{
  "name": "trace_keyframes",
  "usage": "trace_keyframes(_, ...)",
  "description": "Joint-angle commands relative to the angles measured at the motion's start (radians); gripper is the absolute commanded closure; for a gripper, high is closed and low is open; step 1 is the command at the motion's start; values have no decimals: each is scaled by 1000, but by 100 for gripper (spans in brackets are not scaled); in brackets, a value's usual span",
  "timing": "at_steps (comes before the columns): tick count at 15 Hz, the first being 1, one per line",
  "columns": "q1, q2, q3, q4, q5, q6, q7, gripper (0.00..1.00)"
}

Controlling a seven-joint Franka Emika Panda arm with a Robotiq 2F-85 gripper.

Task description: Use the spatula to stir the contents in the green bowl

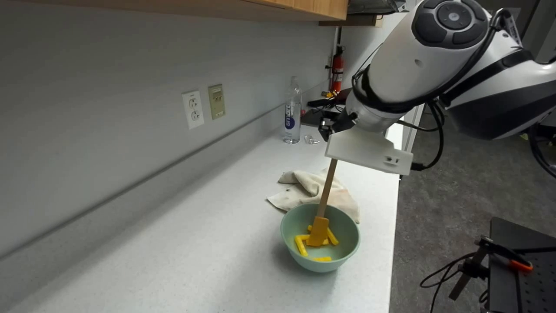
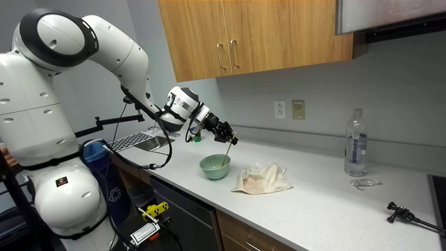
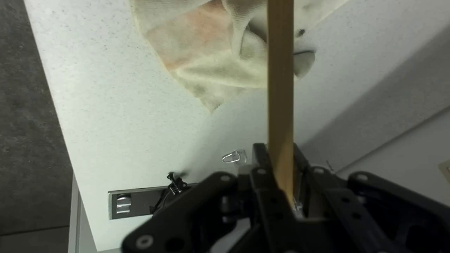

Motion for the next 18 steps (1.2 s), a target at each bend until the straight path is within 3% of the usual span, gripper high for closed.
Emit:
trace_keyframes(1, 6, -44, 12, -15, -61, -25, 102, 96)
trace_keyframes(5, 4, -57, 13, -22, -89, -17, 136, 96)
trace_keyframes(14, -1, -71, 2, -52, 140, 118, -94, 96)
trace_keyframes(18, -8, -38, 3, -50, 112, 106, -69, 96)
